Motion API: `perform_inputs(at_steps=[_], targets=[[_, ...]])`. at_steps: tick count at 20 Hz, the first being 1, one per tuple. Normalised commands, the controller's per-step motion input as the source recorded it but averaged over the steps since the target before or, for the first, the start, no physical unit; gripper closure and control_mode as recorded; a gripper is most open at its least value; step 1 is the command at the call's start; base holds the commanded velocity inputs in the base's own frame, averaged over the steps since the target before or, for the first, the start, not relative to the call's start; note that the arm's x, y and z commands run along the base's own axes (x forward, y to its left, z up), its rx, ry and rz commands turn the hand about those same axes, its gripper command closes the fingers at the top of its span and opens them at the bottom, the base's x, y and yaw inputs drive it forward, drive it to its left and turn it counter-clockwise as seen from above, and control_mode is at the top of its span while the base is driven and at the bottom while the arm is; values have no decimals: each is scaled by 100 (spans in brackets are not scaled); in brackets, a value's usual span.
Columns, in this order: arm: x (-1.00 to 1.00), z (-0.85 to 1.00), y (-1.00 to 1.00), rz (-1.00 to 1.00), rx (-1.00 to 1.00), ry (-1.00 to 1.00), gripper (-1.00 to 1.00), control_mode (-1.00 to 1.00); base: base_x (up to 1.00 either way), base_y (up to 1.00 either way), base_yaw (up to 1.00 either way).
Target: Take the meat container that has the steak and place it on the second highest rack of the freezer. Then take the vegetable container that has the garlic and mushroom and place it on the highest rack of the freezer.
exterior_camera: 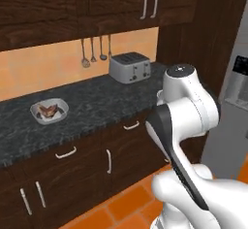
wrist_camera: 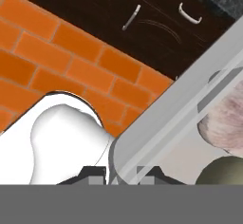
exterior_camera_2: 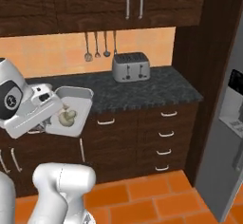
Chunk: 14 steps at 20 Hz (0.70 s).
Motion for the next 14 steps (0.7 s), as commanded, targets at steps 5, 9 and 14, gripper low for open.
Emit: perform_inputs(at_steps=[5, 9, 14], targets=[[0, 0, 0, 0, 0, 0, 100, 100, -89, -38, -40], [0, 0, 0, 0, 0, 0, 100, 100, -58, -88, -36], [0, 0, 0, 0, 0, 0, 100, 100, 0, -90, -43]])
